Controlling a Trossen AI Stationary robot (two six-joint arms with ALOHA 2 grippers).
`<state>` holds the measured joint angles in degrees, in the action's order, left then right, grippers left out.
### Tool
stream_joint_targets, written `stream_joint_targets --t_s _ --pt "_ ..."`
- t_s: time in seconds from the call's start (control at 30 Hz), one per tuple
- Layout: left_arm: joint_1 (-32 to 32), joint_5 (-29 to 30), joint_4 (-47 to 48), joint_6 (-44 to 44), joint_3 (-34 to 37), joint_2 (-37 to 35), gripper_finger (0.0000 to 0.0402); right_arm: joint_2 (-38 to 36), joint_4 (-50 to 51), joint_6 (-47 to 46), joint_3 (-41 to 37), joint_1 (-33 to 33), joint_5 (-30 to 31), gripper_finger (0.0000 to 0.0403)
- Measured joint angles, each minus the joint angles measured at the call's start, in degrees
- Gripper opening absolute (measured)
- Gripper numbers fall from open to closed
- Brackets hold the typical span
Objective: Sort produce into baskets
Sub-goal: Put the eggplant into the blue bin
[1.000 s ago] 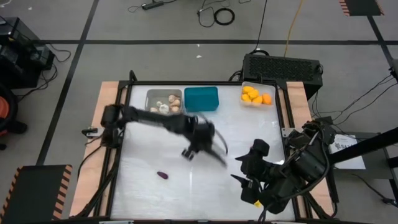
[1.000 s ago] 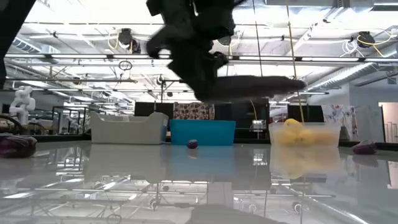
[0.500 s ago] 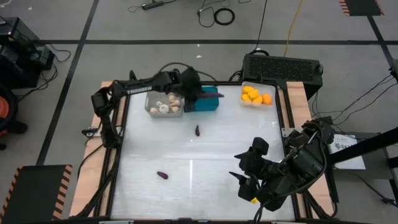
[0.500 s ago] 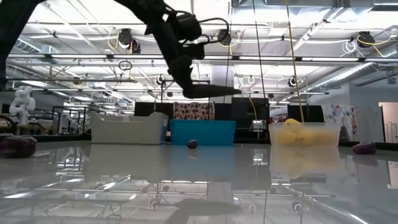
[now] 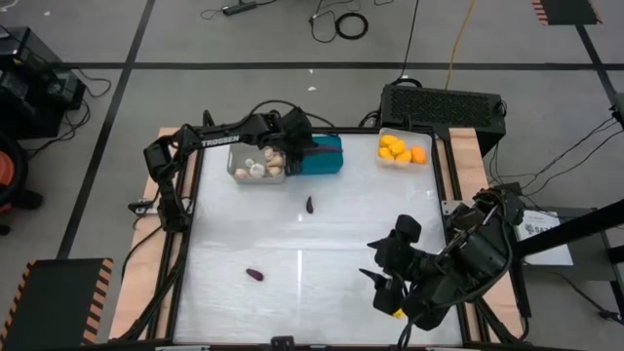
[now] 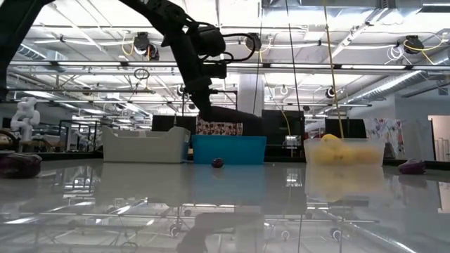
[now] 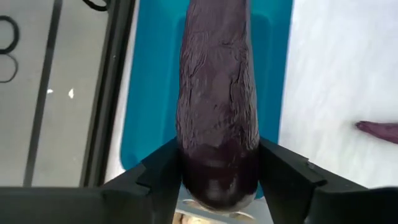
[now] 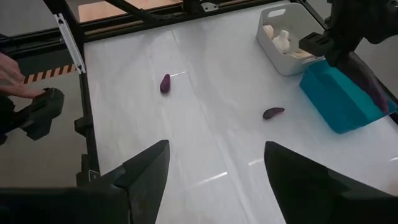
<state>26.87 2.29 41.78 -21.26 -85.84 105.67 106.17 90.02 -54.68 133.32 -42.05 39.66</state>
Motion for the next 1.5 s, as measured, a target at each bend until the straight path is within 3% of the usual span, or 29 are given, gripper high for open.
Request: stream_joint_targets --t_s 0.17,0.4,0.7,0.8,0.97,1.07,1.23,1.5 --pt "0.0 1.6 0.0 0.2 0.0 0.0 0.0222 0.0 0.0 0.3 0.0 0.1 0.0 0.0254" --pt "-0.5 1.5 1.1 3.0 0.0 -0.1 0.0226 0.0 0.0 -0.3 0.0 0.1 0.0 0.0254" --pt "-7.6 -5.0 3.8 3.9 0.0 -2.5 0.0226 0.0 0.0 1.6 0.0 0.7 0.0 0.0254" --pt "-11.3 -5.5 3.5 11.8 0.0 -2.5 0.0226 0.0 0.0 2.5 0.0 1.2 0.0 0.0254" --pt "-16.5 -5.7 3.7 41.0 0.0 -0.2 0.0226 0.0 0.0 2.9 0.0 1.9 0.0 0.0254" --pt "-18.4 -3.9 3.8 52.6 0.0 1.9 0.0226 0.0 0.0 3.2 0.0 2.0 0.0 0.0254" --pt "-19.4 2.9 3.7 63.7 0.0 5.8 0.0226 0.0 0.0 3.5 0.0 2.0 -0.4 0.0254" --pt "-19.5 3.8 3.6 69.0 0.0 10.5 0.0226 0.0 0.0 3.5 0.0 2.0 -0.7 0.0254"
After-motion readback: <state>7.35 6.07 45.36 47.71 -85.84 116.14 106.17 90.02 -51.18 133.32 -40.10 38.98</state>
